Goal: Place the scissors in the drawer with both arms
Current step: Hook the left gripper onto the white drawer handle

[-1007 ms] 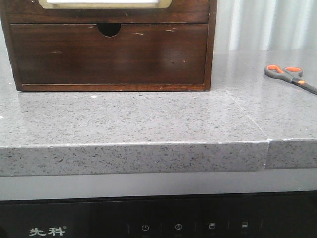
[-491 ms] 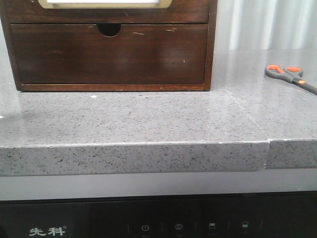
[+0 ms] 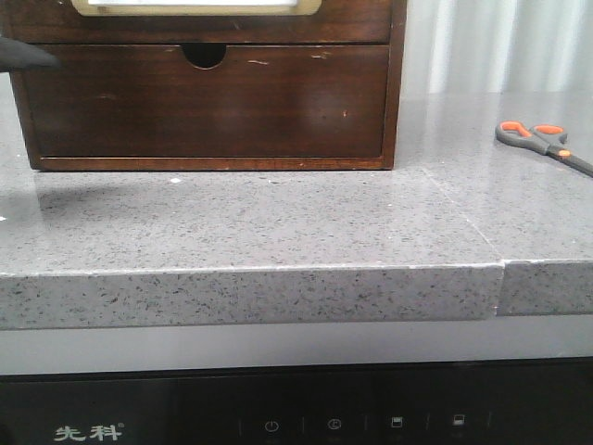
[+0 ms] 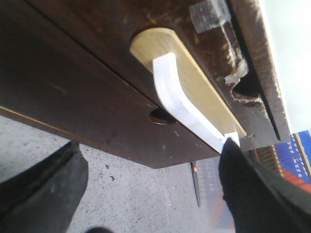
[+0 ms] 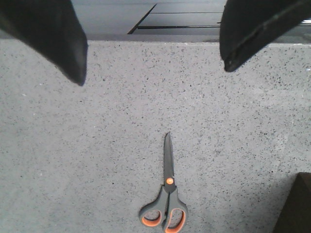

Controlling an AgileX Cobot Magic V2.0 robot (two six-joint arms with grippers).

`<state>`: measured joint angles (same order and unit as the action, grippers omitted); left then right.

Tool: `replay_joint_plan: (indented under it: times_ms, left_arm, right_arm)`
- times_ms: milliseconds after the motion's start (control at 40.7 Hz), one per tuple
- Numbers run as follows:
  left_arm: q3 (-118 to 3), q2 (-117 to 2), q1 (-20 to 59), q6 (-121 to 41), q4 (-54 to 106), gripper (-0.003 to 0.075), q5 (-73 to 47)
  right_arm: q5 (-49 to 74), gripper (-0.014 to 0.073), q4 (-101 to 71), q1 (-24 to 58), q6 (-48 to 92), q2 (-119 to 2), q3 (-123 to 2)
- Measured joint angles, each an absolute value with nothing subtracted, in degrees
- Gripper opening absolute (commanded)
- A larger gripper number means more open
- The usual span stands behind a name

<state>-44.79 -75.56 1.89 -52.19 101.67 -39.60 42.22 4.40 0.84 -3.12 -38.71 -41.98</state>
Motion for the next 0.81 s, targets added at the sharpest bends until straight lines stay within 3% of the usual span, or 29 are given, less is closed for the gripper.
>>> replay_joint_plan:
  times_ms: [442,712,811]
  left_arm:
    - [-54.9,-86.8,1.9,-52.4,101.9,0.0528,-44.2]
    - [-56.3,-87.7,1.9,-52.5,101.9,0.0227,-45.6]
    - [-56.3,-87.7,1.9,-52.5,102.1,0.0158,-46.0]
  right_arm:
    - [42.2,0.0582,4.4,0.8,-3.1,-38.7,-42.0]
    - [42.2,0.0582,4.4,0.8,-3.1,-38.7,-42.0]
    - [42.2,0.0582,4.4,0.8,-3.1,-38.7,-42.0]
